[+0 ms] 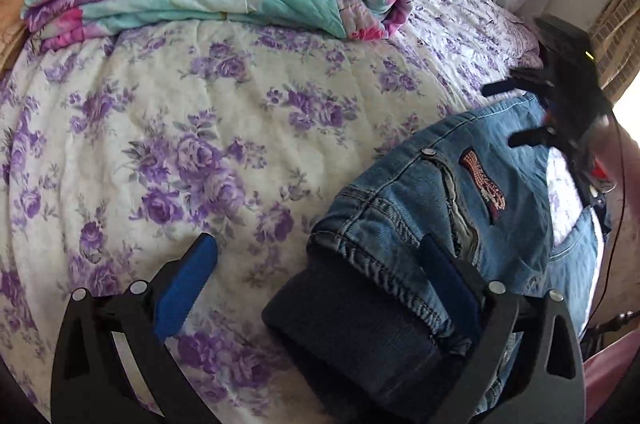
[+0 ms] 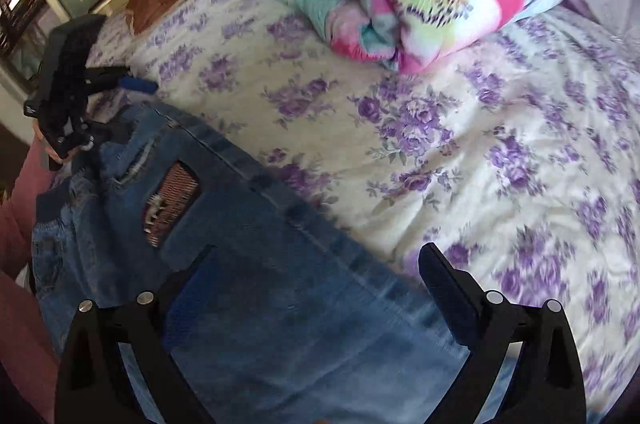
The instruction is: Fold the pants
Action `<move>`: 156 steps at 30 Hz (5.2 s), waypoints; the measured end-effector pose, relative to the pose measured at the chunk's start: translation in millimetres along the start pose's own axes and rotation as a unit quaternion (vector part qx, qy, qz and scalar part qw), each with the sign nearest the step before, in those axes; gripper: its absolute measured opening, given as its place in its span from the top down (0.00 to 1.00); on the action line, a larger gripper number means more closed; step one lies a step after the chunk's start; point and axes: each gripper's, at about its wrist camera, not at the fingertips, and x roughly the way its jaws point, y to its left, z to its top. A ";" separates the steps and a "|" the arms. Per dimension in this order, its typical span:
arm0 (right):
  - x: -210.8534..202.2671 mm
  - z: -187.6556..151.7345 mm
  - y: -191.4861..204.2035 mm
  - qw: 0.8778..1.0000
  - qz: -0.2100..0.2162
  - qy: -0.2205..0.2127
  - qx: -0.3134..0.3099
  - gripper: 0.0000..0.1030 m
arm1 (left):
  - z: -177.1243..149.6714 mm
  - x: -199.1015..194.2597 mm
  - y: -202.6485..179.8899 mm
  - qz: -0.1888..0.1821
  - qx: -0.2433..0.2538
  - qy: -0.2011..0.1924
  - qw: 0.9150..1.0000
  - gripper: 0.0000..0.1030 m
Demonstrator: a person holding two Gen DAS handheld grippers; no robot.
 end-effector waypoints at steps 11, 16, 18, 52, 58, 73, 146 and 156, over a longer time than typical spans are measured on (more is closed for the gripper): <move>30.9 2.3 1.3 0.997 0.037 0.062 -0.028 0.45 | 2.0 14.0 -21.7 0.062 0.050 0.000 0.997 0.05; 21.8 -2.2 6.4 0.998 0.021 0.059 -0.025 0.76 | 1.3 12.2 -27.0 0.057 0.061 -0.008 0.996 0.22; 14.6 -5.2 10.7 0.998 0.008 0.049 -0.028 0.85 | 2.4 10.5 -30.8 0.042 0.065 -0.013 0.997 0.42; -77.2 -217.6 246.7 0.987 -0.071 -0.056 -0.136 0.92 | -179.3 -138.7 -147.7 0.045 0.220 -0.163 0.961 0.60; -40.3 -234.1 255.8 0.988 -0.082 -0.028 -0.131 0.84 | -216.1 -120.5 -155.5 0.070 0.221 -0.136 0.963 0.57; -43.3 -167.7 346.0 0.950 -0.058 -0.219 -0.214 0.53 | -228.7 -175.5 -113.7 -0.003 0.036 -0.208 0.977 0.28; -226.6 -362.9 71.5 0.782 -0.233 -0.338 0.468 0.91 | -133.4 26.9 -307.8 0.085 0.122 -0.058 0.987 0.04; -159.3 -549.0 123.6 0.719 -0.122 -0.376 0.571 0.91 | -133.9 28.3 -310.3 0.093 0.128 -0.058 0.986 0.04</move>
